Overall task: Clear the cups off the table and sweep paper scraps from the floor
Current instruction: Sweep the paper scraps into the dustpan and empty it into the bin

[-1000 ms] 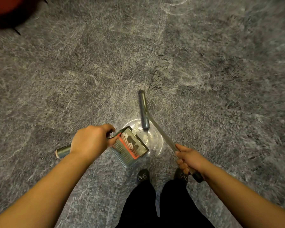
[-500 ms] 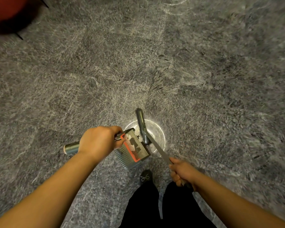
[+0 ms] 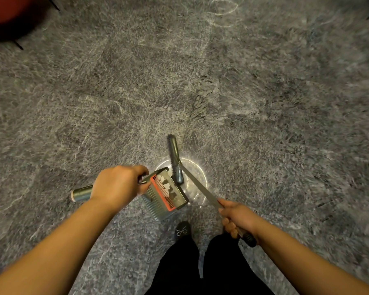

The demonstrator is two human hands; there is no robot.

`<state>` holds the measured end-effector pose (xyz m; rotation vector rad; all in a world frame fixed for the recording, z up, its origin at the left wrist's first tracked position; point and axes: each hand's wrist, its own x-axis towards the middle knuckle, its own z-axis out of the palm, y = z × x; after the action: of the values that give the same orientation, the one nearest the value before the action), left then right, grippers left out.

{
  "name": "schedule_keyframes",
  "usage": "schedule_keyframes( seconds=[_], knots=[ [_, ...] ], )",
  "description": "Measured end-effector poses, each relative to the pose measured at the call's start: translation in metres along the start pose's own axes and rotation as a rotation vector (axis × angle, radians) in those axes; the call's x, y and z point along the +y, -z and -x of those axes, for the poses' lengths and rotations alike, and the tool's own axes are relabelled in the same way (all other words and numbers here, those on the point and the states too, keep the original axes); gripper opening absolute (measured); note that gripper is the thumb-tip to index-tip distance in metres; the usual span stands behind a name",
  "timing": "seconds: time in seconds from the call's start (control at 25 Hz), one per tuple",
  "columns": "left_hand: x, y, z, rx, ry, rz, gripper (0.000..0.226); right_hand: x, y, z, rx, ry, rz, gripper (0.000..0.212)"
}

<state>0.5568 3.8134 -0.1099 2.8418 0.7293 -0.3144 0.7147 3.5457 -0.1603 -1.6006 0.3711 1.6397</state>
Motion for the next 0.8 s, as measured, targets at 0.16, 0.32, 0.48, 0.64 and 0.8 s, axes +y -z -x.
schedule_keyframes(
  seconds=[0.16, 0.32, 0.48, 0.64, 0.8],
  knots=[
    [-0.007, -0.004, 0.010, 0.006, 0.110, 0.050, 0.036, -0.008, 0.010, -0.011, 0.048, 0.013, -0.063, 0.052],
    [-0.009, -0.008, 0.016, 0.026, 0.138, 0.042, 0.033, -0.013, 0.004, -0.045, 0.078, 0.033, -0.041, 0.053],
    [-0.010, -0.011, 0.021, 0.055, 0.135, 0.062, 0.029, -0.013, -0.019, -0.080, 0.063, 0.025, 0.024, 0.051],
    [-0.011, -0.011, 0.020, 0.040, 0.148, 0.065, 0.032, -0.014, -0.035, -0.086, -0.047, -0.027, 0.034, 0.041],
    [-0.017, -0.009, 0.016, 0.008, 0.163, 0.055, 0.033, -0.011, -0.037, -0.057, -0.099, -0.047, 0.056, 0.030]
  ],
)
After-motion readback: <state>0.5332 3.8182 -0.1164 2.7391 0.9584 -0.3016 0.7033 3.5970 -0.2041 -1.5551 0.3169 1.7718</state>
